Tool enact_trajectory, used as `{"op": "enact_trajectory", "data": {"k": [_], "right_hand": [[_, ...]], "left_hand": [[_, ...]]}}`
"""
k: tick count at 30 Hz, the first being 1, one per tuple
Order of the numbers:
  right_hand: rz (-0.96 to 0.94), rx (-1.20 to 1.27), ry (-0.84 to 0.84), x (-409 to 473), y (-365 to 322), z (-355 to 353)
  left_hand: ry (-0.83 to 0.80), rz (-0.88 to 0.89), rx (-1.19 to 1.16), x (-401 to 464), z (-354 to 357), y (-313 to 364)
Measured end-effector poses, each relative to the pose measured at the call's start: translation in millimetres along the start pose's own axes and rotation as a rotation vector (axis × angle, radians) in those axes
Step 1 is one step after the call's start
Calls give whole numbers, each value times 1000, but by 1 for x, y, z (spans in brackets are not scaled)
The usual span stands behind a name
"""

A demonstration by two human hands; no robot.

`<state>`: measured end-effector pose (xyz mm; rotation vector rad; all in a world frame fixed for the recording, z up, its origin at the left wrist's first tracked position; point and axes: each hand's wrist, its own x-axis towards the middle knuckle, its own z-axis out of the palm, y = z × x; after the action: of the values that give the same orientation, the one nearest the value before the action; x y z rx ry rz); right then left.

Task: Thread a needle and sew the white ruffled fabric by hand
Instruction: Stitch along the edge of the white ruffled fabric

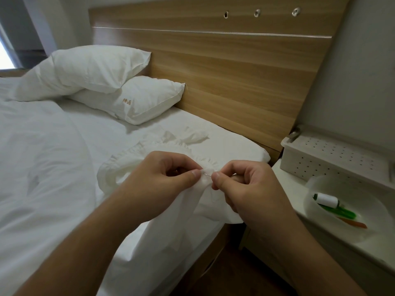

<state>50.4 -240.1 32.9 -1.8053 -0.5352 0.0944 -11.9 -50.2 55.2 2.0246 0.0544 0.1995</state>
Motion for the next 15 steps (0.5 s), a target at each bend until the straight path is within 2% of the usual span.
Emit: {"op": "enact_trajectory", "data": {"k": [8, 15], "right_hand": [[-37, -95, 30, 0, 0, -1], [-15, 90, -114, -1, -9, -6]], "left_hand": [[-10, 37, 47, 0, 0, 1], [-16, 73, 94, 3, 0, -1]]}}
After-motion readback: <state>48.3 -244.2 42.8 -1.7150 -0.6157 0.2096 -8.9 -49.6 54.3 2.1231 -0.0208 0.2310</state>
